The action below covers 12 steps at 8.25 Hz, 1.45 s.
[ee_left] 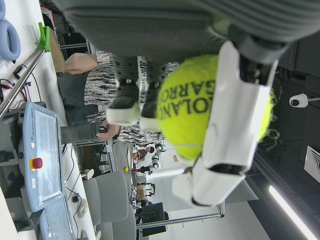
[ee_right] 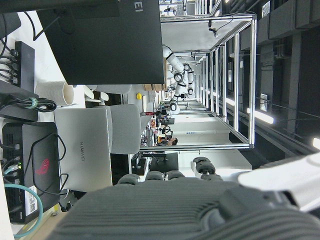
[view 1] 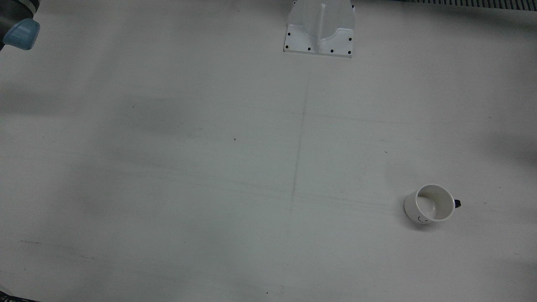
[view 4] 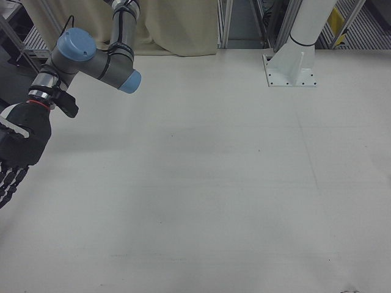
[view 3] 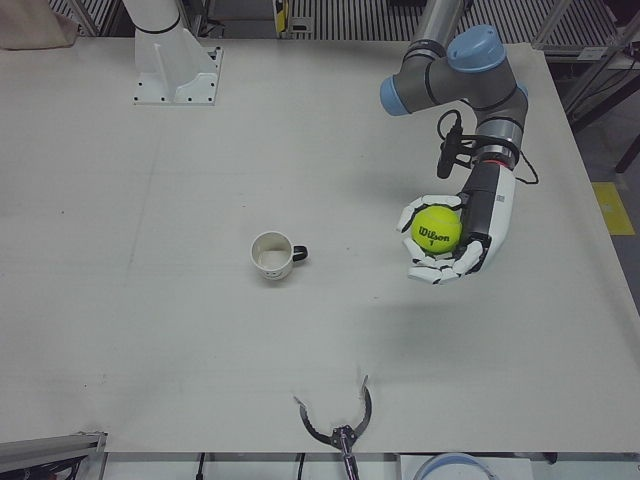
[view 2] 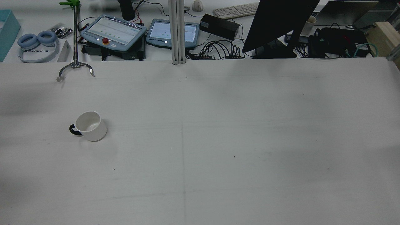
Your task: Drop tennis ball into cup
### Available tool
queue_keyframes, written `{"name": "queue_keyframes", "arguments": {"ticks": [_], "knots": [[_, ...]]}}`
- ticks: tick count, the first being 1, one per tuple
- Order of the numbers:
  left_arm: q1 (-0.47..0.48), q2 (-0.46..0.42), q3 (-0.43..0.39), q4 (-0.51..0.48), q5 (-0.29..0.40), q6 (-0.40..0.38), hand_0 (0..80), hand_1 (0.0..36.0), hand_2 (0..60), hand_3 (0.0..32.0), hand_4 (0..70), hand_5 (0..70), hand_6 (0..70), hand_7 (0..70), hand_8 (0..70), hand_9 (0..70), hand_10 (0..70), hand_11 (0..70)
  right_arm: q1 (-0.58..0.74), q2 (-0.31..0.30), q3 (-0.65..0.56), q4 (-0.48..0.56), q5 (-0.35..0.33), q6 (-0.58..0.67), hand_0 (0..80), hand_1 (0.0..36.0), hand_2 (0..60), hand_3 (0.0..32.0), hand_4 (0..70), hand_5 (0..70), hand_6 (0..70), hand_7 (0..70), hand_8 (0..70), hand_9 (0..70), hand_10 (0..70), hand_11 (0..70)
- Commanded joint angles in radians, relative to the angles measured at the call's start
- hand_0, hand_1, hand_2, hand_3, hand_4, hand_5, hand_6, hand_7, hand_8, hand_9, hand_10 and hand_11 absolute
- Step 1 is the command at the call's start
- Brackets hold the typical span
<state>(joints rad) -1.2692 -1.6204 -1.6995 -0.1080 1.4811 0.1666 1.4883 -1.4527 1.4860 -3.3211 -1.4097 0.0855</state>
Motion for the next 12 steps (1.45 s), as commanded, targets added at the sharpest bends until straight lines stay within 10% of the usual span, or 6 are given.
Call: {"name": "queue_keyframes", "arguments": {"ticks": [1, 12], "knots": [[-0.001, 0.028, -0.002, -0.025, -0.004, -0.003, 80.0, 32.0, 35.4, 0.0, 29.0, 29.8, 70.0, 70.0, 54.4, 70.0, 48.0, 69.9, 0.001, 0.000, -0.006, 0.000, 0.000, 0.000, 0.0, 0.0, 0.0, 0.0, 0.0, 0.0, 0.0, 0.0, 0.0, 0.0, 0.0, 0.0], [0.430, -0.104, -0.025, 0.010, -0.116, 0.163, 80.0, 33.5, 36.4, 0.0, 28.9, 30.0, 70.0, 70.0, 52.2, 67.3, 45.6, 66.6, 0.000, 0.000, -0.003, 0.002, 0.000, 0.000, 0.0, 0.0, 0.0, 0.0, 0.0, 0.0, 0.0, 0.0, 0.0, 0.0, 0.0, 0.0]]}}
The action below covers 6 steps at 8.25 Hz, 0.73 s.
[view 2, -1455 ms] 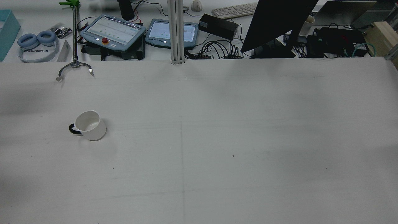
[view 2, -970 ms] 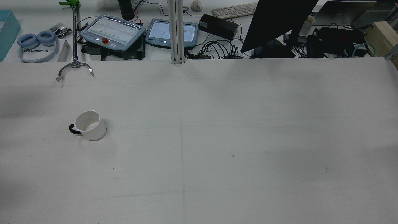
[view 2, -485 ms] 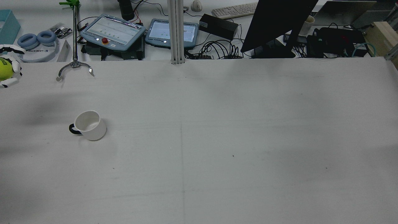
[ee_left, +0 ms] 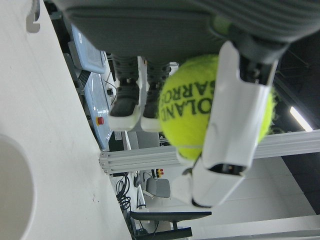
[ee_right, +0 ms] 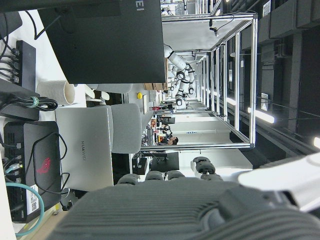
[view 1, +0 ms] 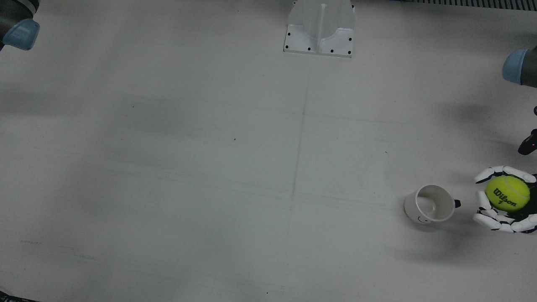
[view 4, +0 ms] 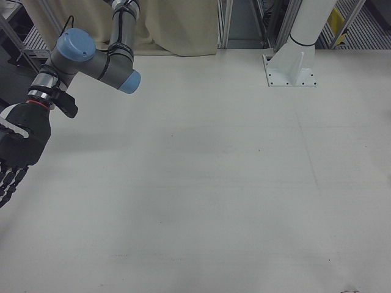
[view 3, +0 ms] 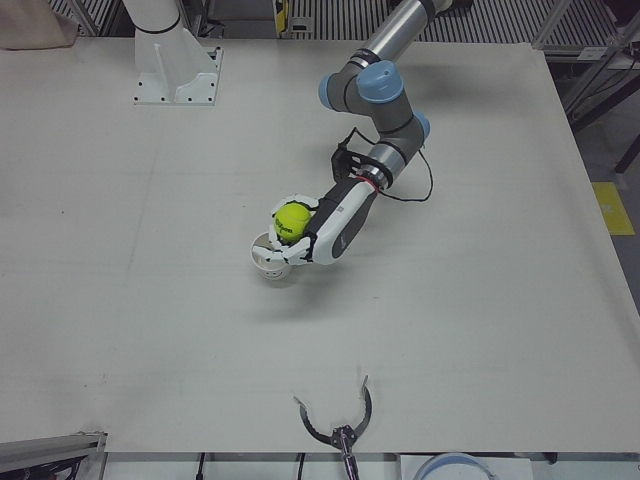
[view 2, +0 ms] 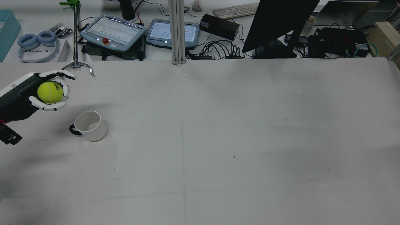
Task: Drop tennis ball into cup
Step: 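Carry the tennis ball with the left hand over the white mug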
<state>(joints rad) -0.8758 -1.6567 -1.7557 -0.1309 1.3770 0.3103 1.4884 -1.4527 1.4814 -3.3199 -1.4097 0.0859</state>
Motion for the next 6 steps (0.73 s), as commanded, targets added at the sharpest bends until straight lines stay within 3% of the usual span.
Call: {"name": "queue_keyframes", "arguments": {"ticks": [1, 3, 4, 5, 6], "knots": [[0.037, -0.081, 0.057, 0.033, -0.013, 0.019, 80.0, 32.8, 36.8, 0.0, 29.4, 31.1, 70.0, 70.0, 52.2, 67.3, 45.9, 67.0, 0.001, 0.000, 0.002, -0.001, 0.000, 0.000, 0.0, 0.0, 0.0, 0.0, 0.0, 0.0, 0.0, 0.0, 0.0, 0.0, 0.0, 0.0], [0.057, -0.081, 0.079, 0.010, -0.013, 0.021, 80.0, 34.0, 35.6, 0.0, 28.5, 29.8, 70.0, 70.0, 49.7, 63.8, 44.9, 65.7, 0.001, 0.000, 0.005, -0.001, 0.000, 0.000, 0.0, 0.0, 0.0, 0.0, 0.0, 0.0, 0.0, 0.0, 0.0, 0.0, 0.0, 0.0], [0.058, -0.075, 0.091, -0.013, -0.015, 0.024, 78.1, 33.3, 39.6, 0.0, 27.2, 27.2, 70.0, 70.0, 42.5, 50.8, 39.9, 58.6, 0.003, 0.000, 0.005, -0.001, 0.000, -0.002, 0.0, 0.0, 0.0, 0.0, 0.0, 0.0, 0.0, 0.0, 0.0, 0.0, 0.0, 0.0], [0.072, -0.072, 0.094, -0.016, -0.016, 0.027, 62.8, 30.8, 42.0, 0.0, 24.8, 21.5, 64.3, 40.4, 28.1, 28.1, 29.5, 44.7, 0.001, 0.000, 0.005, -0.001, 0.000, 0.000, 0.0, 0.0, 0.0, 0.0, 0.0, 0.0, 0.0, 0.0, 0.0, 0.0, 0.0, 0.0], [0.099, -0.071, 0.105, -0.024, -0.016, 0.026, 56.2, 27.9, 43.9, 0.0, 22.5, 16.8, 45.1, 27.5, 20.9, 20.9, 24.5, 37.8, 0.003, 0.000, 0.005, -0.001, 0.000, 0.000, 0.0, 0.0, 0.0, 0.0, 0.0, 0.0, 0.0, 0.0, 0.0, 0.0, 0.0, 0.0]]}}
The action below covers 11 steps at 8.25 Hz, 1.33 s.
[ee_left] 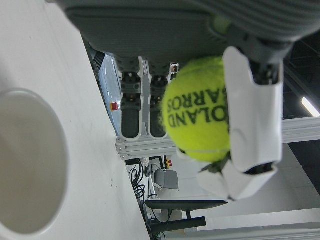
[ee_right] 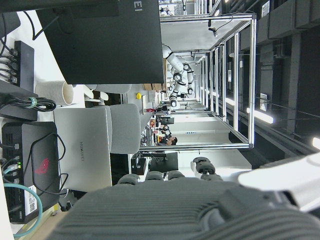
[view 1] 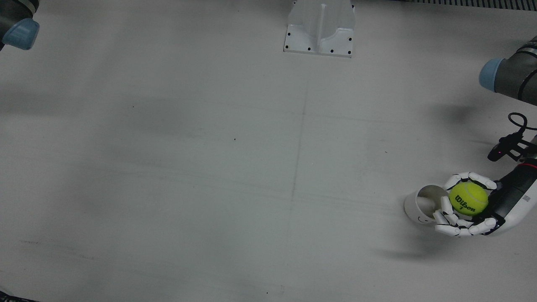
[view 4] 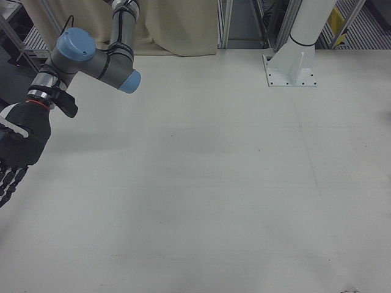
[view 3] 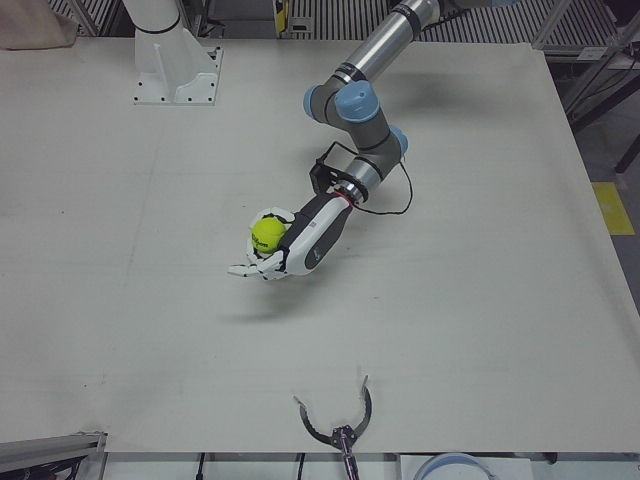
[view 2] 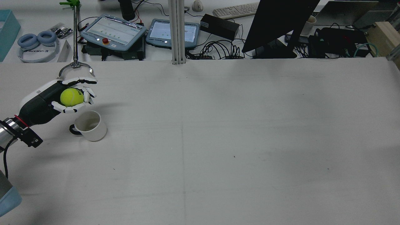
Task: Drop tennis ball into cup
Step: 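Carry the tennis ball with the left hand over the white mug, then open the left hand fingers to release the ball into the mug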
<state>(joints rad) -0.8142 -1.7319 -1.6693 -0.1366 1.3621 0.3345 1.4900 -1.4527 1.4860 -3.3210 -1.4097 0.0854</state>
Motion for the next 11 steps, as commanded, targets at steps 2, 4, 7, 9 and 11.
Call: {"name": "queue_keyframes", "arguments": {"ticks": [2, 4, 7, 9, 11], "knots": [[0.036, 0.009, 0.010, -0.021, -0.008, 0.001, 50.8, 21.9, 43.3, 0.0, 16.5, 17.5, 57.0, 17.2, 21.4, 16.5, 19.8, 30.6, 0.001, 0.000, 0.000, 0.000, 0.000, 0.001, 0.0, 0.0, 0.0, 0.0, 0.0, 0.0, 0.0, 0.0, 0.0, 0.0, 0.0, 0.0], [0.036, 0.009, 0.013, -0.023, -0.011, 0.000, 49.3, 21.2, 39.6, 0.0, 14.5, 13.1, 35.2, 18.8, 16.4, 16.1, 18.5, 28.6, -0.001, 0.000, 0.000, 0.000, 0.000, 0.001, 0.0, 0.0, 0.0, 0.0, 0.0, 0.0, 0.0, 0.0, 0.0, 0.0, 0.0, 0.0], [0.036, 0.011, 0.013, -0.034, -0.008, -0.012, 46.4, 18.0, 44.0, 0.0, 12.8, 13.1, 40.6, 16.2, 16.4, 14.1, 17.0, 26.1, 0.001, 0.000, 0.000, 0.000, 0.000, -0.001, 0.0, 0.0, 0.0, 0.0, 0.0, 0.0, 0.0, 0.0, 0.0, 0.0, 0.0, 0.0], [0.036, 0.009, 0.014, -0.037, 0.002, -0.020, 46.7, 17.9, 39.1, 0.0, 11.5, 11.9, 34.1, 16.8, 14.6, 13.6, 16.5, 25.5, 0.001, 0.000, 0.000, 0.000, 0.000, -0.001, 0.0, 0.0, 0.0, 0.0, 0.0, 0.0, 0.0, 0.0, 0.0, 0.0, 0.0, 0.0], [0.035, 0.011, 0.016, -0.032, 0.002, -0.038, 52.0, 19.6, 21.0, 0.0, 12.6, 13.5, 36.9, 18.3, 15.4, 14.0, 16.5, 25.8, 0.001, 0.000, 0.000, 0.000, 0.000, -0.001, 0.0, 0.0, 0.0, 0.0, 0.0, 0.0, 0.0, 0.0, 0.0, 0.0, 0.0, 0.0]]}}
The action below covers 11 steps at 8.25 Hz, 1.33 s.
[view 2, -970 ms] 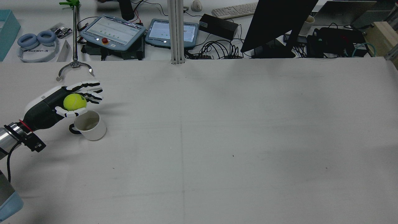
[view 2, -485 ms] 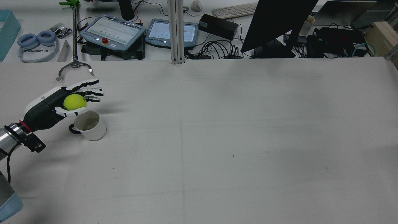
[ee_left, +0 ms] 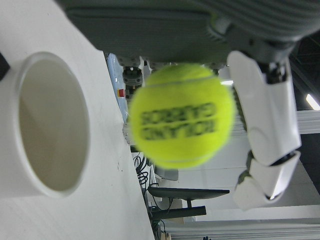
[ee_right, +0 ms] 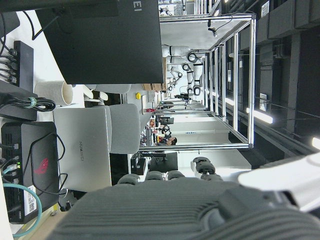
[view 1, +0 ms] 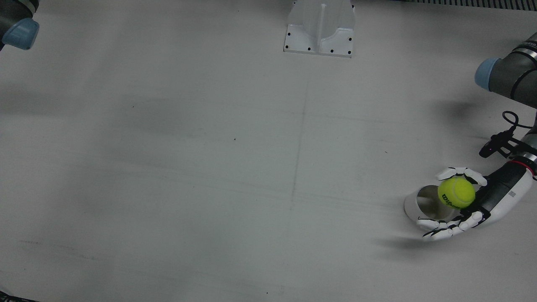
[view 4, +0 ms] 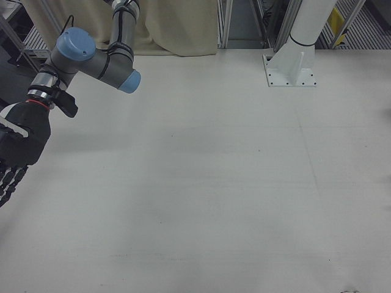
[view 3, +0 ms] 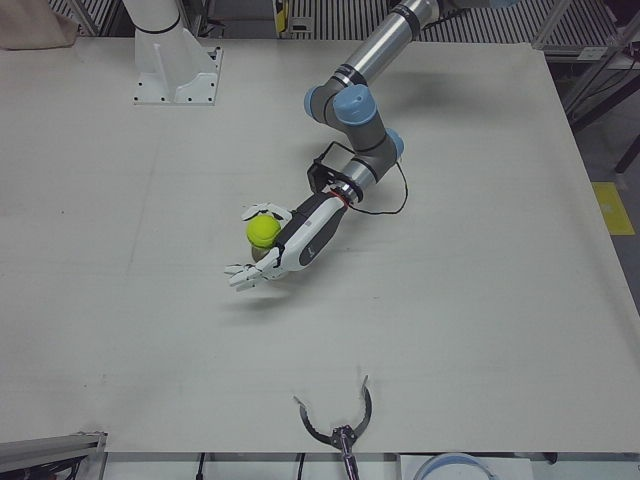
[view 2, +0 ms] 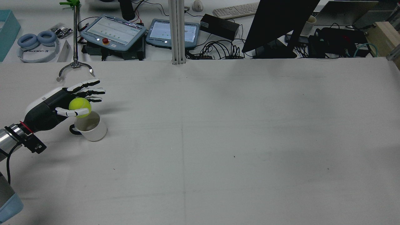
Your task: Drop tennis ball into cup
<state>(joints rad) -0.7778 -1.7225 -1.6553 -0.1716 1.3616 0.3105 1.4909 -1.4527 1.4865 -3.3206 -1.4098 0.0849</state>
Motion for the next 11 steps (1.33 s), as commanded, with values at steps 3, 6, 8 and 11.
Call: {"name": "queue_keyframes", "arguments": {"ticks": [3, 6, 8, 11], "knots": [[-0.006, 0.006, -0.003, 0.001, 0.001, -0.036, 55.9, 23.2, 18.7, 0.0, 12.4, 13.7, 31.8, 21.1, 15.1, 15.4, 18.0, 28.3, 0.000, 0.000, 0.000, -0.001, 0.000, 0.001, 0.0, 0.0, 0.0, 0.0, 0.0, 0.0, 0.0, 0.0, 0.0, 0.0, 0.0, 0.0], [-0.272, 0.006, 0.009, 0.044, 0.017, -0.100, 56.1, 25.3, 29.6, 0.0, 14.2, 15.7, 40.5, 21.4, 17.3, 16.1, 18.9, 29.7, -0.001, 0.000, 0.000, -0.001, 0.000, -0.001, 0.0, 0.0, 0.0, 0.0, 0.0, 0.0, 0.0, 0.0, 0.0, 0.0, 0.0, 0.0], [-0.383, 0.009, 0.040, 0.038, 0.059, -0.100, 56.2, 26.5, 35.4, 0.0, 17.2, 16.0, 41.6, 24.5, 18.4, 17.8, 21.1, 33.0, 0.000, 0.000, 0.001, -0.001, 0.000, -0.001, 0.0, 0.0, 0.0, 0.0, 0.0, 0.0, 0.0, 0.0, 0.0, 0.0, 0.0, 0.0], [-0.409, 0.043, 0.077, 0.011, 0.057, -0.100, 57.1, 25.1, 26.6, 0.0, 17.9, 15.1, 37.5, 25.6, 17.6, 18.2, 21.6, 33.6, 0.000, 0.000, 0.001, -0.001, 0.000, -0.001, 0.0, 0.0, 0.0, 0.0, 0.0, 0.0, 0.0, 0.0, 0.0, 0.0, 0.0, 0.0]]}}
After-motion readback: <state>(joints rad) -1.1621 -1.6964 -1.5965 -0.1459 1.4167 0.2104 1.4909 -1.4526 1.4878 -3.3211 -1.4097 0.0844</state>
